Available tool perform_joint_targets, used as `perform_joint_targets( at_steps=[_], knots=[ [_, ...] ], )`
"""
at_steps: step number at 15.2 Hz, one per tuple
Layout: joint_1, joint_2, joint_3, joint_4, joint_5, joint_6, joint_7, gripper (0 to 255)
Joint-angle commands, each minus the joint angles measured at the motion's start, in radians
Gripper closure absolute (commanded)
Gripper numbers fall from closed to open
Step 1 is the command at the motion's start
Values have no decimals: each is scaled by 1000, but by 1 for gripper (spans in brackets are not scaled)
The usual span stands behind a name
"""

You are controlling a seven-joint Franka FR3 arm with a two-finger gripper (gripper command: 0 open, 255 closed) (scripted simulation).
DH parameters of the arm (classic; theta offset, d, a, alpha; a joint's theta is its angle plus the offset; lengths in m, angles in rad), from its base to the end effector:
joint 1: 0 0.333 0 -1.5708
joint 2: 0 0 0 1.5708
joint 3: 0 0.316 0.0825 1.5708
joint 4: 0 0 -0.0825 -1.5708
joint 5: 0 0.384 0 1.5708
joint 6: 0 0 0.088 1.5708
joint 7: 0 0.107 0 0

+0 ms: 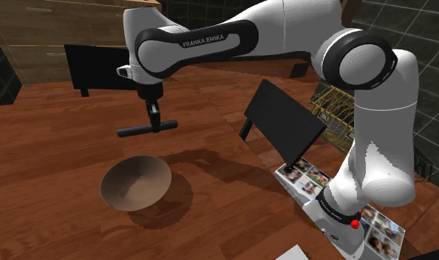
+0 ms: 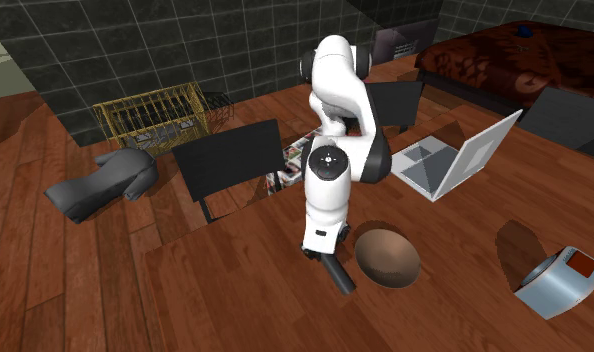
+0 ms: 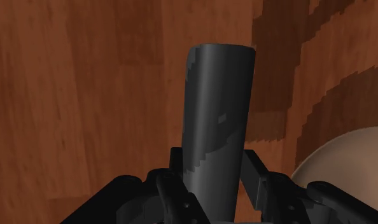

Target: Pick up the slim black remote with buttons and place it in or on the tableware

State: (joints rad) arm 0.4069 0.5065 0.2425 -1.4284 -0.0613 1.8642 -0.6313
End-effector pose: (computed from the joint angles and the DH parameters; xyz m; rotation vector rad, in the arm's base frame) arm 0.5717 0.3920 0.4045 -2.4771 -1.8329 0.0873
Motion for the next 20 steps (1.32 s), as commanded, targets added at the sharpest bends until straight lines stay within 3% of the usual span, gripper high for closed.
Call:
perform_joint_targets(
  at_steps=[1, 6, 12, 20],
  knots=[
    [0, -7, 1, 16, 2, -23, -1, 255],
    [1, -15, 2, 62, 4, -77, -1, 255],
    [68, -97, 39, -79, 13, -13, 109, 255],
    [162, -144, 88, -184, 14, 52, 255, 255]
  ],
)
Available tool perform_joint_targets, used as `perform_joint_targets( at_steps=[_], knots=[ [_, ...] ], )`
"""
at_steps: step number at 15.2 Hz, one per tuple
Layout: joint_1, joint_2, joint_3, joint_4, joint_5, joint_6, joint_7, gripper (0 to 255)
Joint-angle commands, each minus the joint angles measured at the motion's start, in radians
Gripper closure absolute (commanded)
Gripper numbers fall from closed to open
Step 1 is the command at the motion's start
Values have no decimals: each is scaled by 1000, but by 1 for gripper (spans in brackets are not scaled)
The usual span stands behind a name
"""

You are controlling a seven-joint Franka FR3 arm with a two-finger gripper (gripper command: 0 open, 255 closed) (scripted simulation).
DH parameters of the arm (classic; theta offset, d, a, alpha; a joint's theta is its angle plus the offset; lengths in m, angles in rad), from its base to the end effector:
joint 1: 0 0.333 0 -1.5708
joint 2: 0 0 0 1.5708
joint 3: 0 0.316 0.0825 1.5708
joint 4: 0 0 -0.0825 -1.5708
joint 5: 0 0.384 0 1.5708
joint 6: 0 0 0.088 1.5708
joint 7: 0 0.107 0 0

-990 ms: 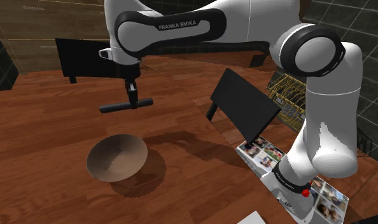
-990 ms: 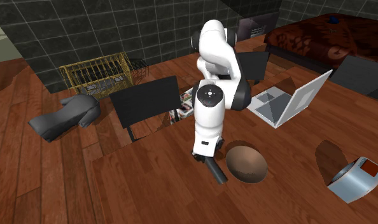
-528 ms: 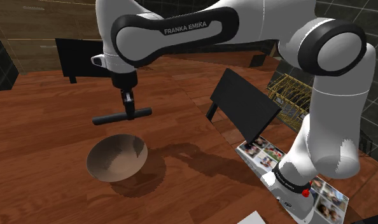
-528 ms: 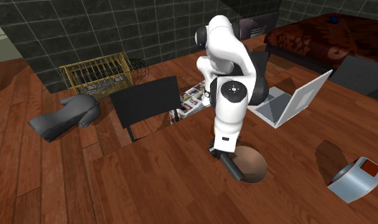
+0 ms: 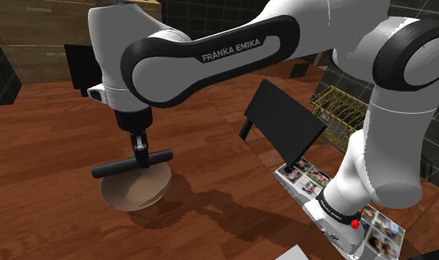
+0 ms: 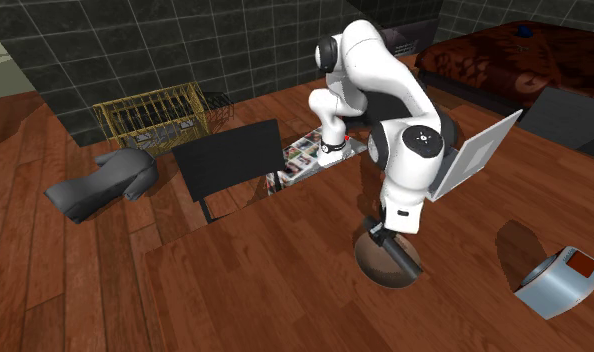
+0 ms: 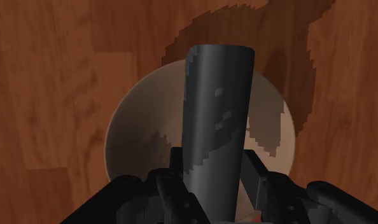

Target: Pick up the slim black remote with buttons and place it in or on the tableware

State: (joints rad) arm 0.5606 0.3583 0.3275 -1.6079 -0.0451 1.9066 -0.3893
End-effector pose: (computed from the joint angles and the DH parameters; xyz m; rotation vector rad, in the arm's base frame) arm 0.4331 0.4904 0.4268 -2.4752 -1.8353 0.0874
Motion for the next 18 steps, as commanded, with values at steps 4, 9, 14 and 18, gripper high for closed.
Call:
perform_joint_targets(
  at_steps=[4, 9, 14, 18],
  knots=[
    [9, 19, 0, -39, -7, 57, 14, 255],
    [10, 41, -3, -75, -14, 115, 16, 255],
    [11, 48, -5, -85, -17, 131, 16, 255],
    [11, 48, -5, -85, -17, 131, 16, 255]
  ],
)
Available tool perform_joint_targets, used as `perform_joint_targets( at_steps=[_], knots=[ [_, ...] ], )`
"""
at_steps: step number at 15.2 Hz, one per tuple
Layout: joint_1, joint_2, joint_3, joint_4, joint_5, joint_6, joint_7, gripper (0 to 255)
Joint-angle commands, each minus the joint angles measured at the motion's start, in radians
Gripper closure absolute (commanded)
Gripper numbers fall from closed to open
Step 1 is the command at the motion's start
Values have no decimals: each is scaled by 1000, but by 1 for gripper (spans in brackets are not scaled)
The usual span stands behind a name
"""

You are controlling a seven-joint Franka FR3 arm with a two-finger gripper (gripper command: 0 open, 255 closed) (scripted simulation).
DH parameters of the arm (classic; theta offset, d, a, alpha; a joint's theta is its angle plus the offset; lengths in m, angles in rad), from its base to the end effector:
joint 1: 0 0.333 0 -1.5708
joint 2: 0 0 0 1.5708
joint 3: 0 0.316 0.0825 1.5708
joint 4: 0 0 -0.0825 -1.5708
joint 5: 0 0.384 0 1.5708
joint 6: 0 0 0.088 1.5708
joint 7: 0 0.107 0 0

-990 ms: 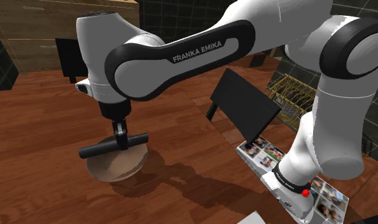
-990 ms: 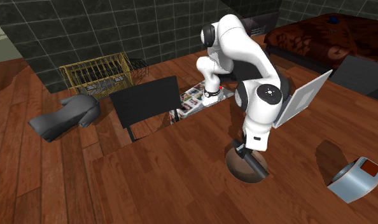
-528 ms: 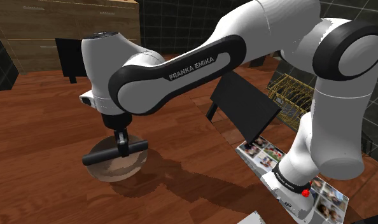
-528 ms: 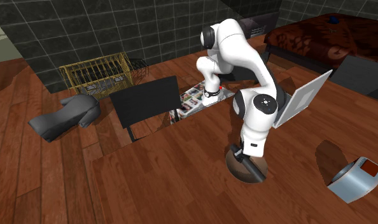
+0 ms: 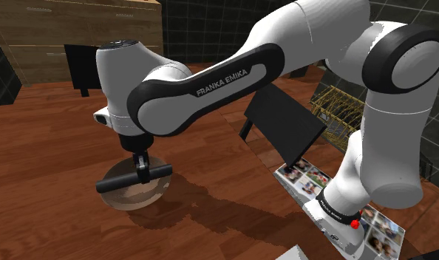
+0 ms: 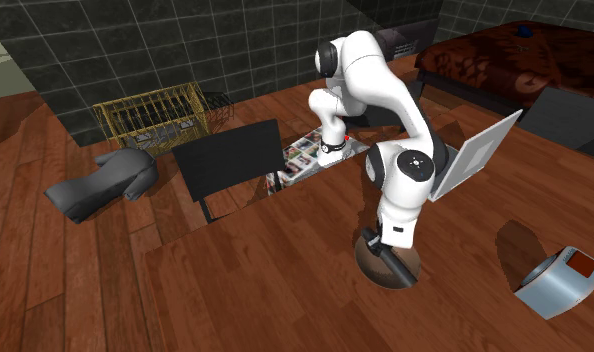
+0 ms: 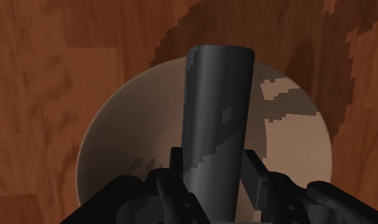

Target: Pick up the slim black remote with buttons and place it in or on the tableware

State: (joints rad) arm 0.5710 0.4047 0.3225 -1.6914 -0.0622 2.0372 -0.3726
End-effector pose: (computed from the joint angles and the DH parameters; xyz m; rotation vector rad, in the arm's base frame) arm 0.4290 0.4949 0.3695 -2.4782 -1.8320 0.0836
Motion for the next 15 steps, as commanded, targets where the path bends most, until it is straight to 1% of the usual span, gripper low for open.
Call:
perform_joint_targets(
  at_steps=[1, 6, 10, 15],
  knots=[
    [0, 2, 0, -1, 0, 0, 0, 0],
    [0, 2, 0, -1, 0, 0, 0, 0],
    [-5, -32, 5, 81, 12, -114, -8, 0],
    [-5, -32, 5, 81, 12, -114, -8, 0]
  ],
)
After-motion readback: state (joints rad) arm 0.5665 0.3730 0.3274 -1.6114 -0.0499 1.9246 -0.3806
